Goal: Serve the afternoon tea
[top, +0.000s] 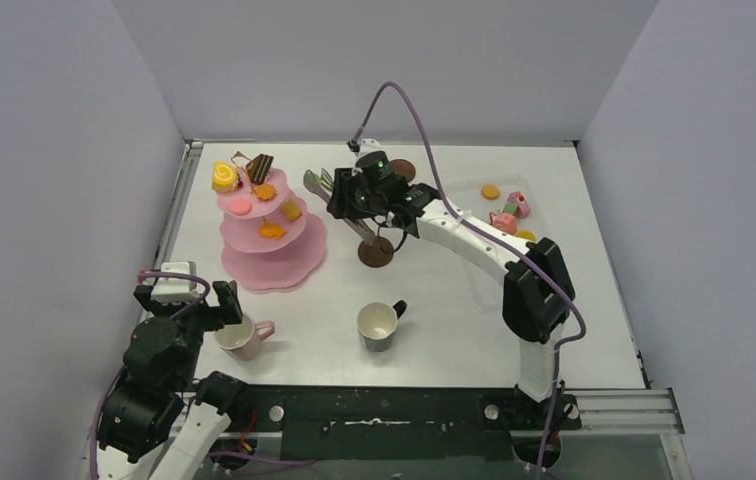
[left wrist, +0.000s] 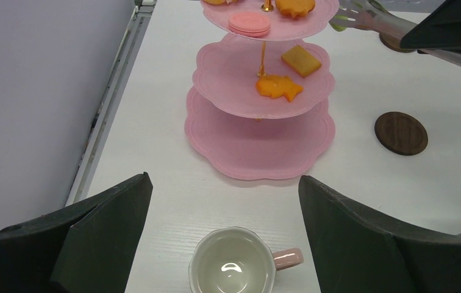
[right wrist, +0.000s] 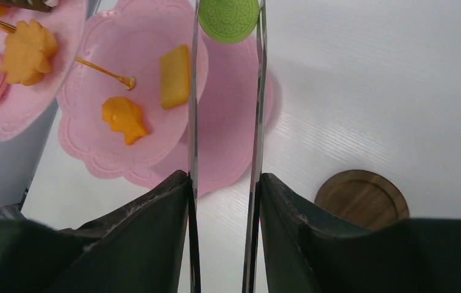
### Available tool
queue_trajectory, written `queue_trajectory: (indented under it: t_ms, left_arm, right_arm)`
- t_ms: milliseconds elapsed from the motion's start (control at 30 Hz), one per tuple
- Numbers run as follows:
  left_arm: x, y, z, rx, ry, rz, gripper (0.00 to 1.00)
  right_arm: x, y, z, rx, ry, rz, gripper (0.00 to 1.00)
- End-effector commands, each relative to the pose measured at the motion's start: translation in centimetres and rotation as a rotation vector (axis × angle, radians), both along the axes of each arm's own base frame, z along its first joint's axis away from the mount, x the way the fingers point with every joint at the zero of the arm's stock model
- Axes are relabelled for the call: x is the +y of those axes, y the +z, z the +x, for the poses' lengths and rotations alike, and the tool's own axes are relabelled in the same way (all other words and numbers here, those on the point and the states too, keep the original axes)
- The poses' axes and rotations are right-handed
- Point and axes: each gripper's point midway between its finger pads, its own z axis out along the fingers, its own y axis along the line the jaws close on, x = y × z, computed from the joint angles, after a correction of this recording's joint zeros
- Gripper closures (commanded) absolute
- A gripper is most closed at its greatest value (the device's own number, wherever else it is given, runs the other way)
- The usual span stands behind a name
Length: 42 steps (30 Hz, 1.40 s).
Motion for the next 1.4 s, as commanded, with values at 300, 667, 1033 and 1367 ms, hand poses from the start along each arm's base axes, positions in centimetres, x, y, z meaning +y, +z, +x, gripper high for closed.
queue_trajectory:
  t_ms: [300,667,1033,1367]
  left_arm:
    - [0.4,1.8,0.0,-0.064,0.019,-0.018,0.11]
    - [0.4,1.8,0.0,-0.062,0.020,-0.017,0.11]
    - [0.3,1.8,0.2,-0.060,0.017,-0.016,0.11]
    - [0.2,1.7,0.2,-0.057,0.013,-0.015,0.11]
  right_arm:
    - [7.4,4.3,0.4,-0.084,0.116,0.176,0.57]
    - [10.5,2.7,0.5,-0.027,0.162,0.259,0.56]
    - [10.1,3.1,0.7,-0.038,0.169,0.232,0.52]
    - [7.5,4.5,1.1,-0.051,0.139,0.211,0.53]
